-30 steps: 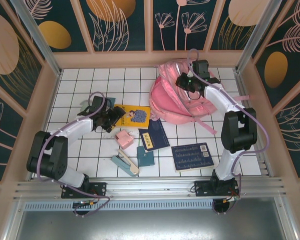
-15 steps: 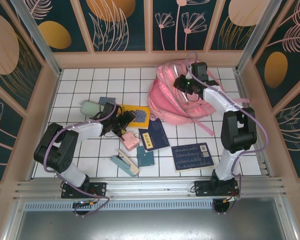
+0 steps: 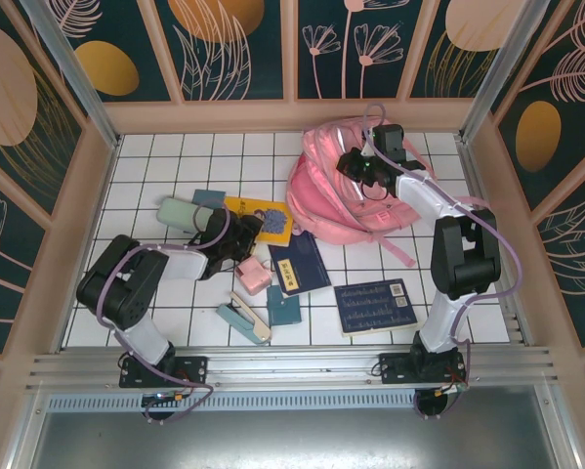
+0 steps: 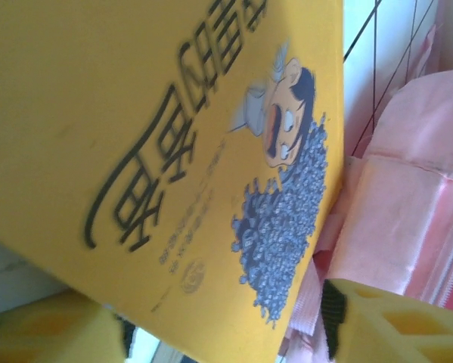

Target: Pack books, pencil case, and school supplies into a backpack

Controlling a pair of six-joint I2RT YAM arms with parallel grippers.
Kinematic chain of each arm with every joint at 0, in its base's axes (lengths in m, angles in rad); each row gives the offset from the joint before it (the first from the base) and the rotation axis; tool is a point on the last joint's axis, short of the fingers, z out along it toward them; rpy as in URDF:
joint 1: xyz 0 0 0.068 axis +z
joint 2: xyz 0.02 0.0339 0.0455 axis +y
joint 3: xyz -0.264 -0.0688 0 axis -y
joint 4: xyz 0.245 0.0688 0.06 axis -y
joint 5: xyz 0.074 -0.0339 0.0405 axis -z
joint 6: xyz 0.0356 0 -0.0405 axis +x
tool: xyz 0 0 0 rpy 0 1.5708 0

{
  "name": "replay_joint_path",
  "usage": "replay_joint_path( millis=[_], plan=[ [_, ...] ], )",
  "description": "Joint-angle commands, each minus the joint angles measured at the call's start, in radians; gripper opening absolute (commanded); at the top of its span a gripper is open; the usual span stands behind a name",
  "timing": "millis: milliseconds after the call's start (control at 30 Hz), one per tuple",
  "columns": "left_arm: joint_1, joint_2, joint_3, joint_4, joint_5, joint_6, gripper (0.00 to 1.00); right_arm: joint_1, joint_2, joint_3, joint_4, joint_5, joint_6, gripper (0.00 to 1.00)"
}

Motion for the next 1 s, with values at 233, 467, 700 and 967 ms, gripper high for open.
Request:
replay_joint_path(
  millis=[233,467,700,967],
  plan=[
    [-0.015,0.138,0.079,-0.062,-0.171,0.061,0.08,-0.015,-0.07,-0.068,0.1,-0.061,0.033,0.0],
    [-0.001,0.085,0.149,-0.111,-0.13,0.158,0.0,-0.048,-0.145,-0.069,0.056,0.001,0.014,0.0],
    [0.009,-0.07,0.241,-0.262,-0.109,0.273,0.0,-0.138,-0.169,0.009,-0.054,-0.055,-0.021,0.0],
    [0.05,-0.222,0.362,-0.405,-0.033,0.443,0.0,-0.166,-0.168,0.081,-0.115,-0.146,-0.077,0.0]
  ],
)
